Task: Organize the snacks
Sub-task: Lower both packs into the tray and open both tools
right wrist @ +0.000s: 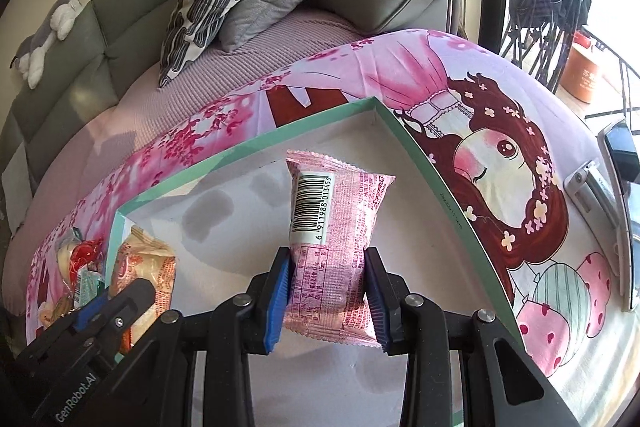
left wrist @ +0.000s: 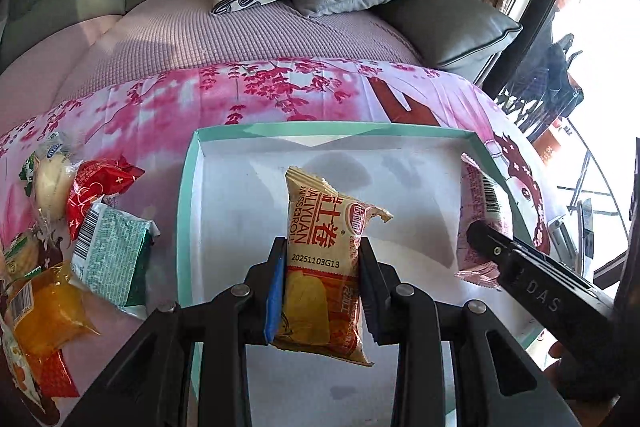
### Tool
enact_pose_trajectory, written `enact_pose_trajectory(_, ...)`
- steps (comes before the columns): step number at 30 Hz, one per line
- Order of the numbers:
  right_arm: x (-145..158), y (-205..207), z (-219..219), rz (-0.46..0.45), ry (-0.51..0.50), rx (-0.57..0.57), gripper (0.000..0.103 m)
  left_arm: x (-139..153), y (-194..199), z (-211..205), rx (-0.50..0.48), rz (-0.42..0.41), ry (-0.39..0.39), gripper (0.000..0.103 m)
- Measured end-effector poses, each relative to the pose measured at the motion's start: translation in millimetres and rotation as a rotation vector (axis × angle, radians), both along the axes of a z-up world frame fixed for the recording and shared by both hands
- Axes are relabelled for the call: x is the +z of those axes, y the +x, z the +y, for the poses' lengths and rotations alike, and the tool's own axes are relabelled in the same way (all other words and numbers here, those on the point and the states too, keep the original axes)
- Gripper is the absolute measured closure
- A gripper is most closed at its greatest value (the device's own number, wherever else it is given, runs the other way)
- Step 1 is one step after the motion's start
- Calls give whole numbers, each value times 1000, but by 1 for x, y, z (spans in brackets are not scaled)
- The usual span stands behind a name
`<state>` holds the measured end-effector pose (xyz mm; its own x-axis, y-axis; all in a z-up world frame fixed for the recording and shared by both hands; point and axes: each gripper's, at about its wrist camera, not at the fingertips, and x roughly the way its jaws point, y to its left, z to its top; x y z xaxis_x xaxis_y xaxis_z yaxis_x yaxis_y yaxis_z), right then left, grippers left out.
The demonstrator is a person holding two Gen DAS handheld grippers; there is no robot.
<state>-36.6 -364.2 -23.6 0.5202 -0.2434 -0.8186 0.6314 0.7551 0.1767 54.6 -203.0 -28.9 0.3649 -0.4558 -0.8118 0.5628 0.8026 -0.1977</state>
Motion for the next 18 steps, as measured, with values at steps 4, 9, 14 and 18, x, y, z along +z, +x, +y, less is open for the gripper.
enact_pose_trajectory(4,-4,1,-3,17,15,5,65,-14,4,-1,4,20,1,68)
enact_pose_trajectory(9,-3,1,-2,36,3,11,65,-16,5,2,9,26,-25,68)
enact_pose_trajectory(14,-4,1,-3,48,4,7,65,-16,3,1,3,14,-21,68)
enact_pose_trajectory(18,-4,1,-3,53,3,5,65,-16,3,3,11,27,-27,68)
